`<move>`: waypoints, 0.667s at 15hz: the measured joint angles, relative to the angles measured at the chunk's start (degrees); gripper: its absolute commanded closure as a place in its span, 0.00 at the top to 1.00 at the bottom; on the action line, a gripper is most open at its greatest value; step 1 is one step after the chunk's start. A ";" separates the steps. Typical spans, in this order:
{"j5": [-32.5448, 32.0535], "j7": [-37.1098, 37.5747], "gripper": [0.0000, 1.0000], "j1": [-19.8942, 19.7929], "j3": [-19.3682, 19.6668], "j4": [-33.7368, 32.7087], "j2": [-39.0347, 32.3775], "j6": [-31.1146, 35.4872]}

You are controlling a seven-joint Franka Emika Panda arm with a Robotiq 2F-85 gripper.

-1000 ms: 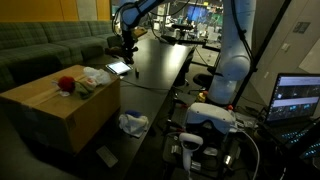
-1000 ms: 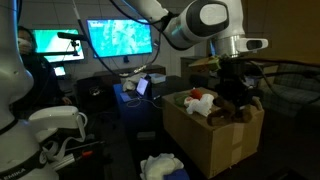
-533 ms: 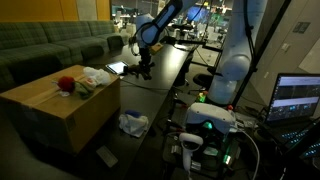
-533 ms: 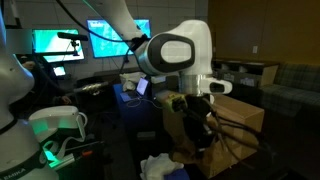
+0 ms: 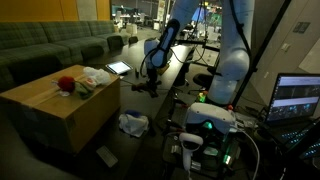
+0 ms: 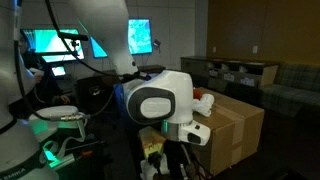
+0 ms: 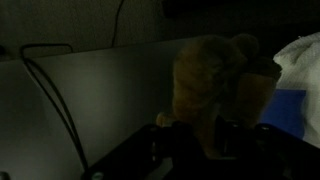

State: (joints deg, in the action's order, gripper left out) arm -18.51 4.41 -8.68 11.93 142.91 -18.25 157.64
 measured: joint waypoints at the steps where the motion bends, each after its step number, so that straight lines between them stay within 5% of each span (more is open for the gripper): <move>1: 0.62 0.04 0.06 0.00 0.00 -0.25 -1.87 1.75; 10: 5.97 1.46 0.06 3.44 1.33 -6.39 -16.41 11.99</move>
State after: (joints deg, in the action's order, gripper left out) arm -12.54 5.87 -5.24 13.27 136.51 -34.66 169.63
